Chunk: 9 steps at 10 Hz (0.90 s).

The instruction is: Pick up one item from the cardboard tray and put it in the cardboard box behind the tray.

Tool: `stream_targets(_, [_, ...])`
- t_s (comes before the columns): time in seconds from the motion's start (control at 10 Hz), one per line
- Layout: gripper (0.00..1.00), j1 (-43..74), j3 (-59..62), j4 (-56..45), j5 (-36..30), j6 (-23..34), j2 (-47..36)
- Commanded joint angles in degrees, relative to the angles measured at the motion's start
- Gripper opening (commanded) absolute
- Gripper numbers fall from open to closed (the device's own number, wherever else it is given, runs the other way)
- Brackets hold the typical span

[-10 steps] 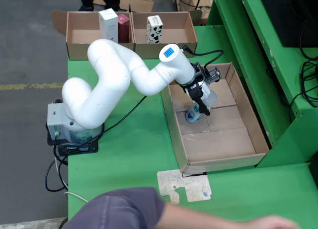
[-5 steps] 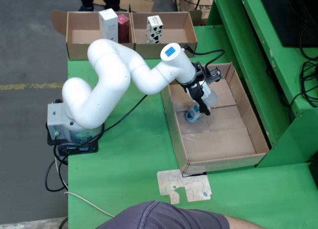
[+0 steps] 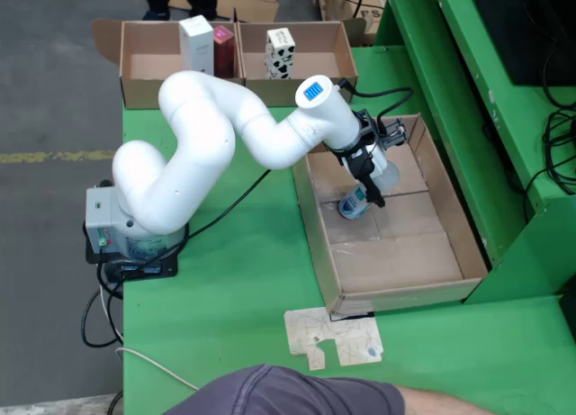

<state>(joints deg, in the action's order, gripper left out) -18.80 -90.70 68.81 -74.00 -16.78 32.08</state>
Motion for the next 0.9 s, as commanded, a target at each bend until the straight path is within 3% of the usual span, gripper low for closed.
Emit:
stream_targets(0.0, [0.0, 1.1, 3.59, -3.26, -1.29, 0.73, -3.08])
stream_targets(0.3, [0.0, 1.69, 2.35, -5.46, -1.68, 0.27, -6.75])
stream_targets(0.8, [0.0, 4.0, 12.57, -12.08, -3.59, 1.12, -3.37])
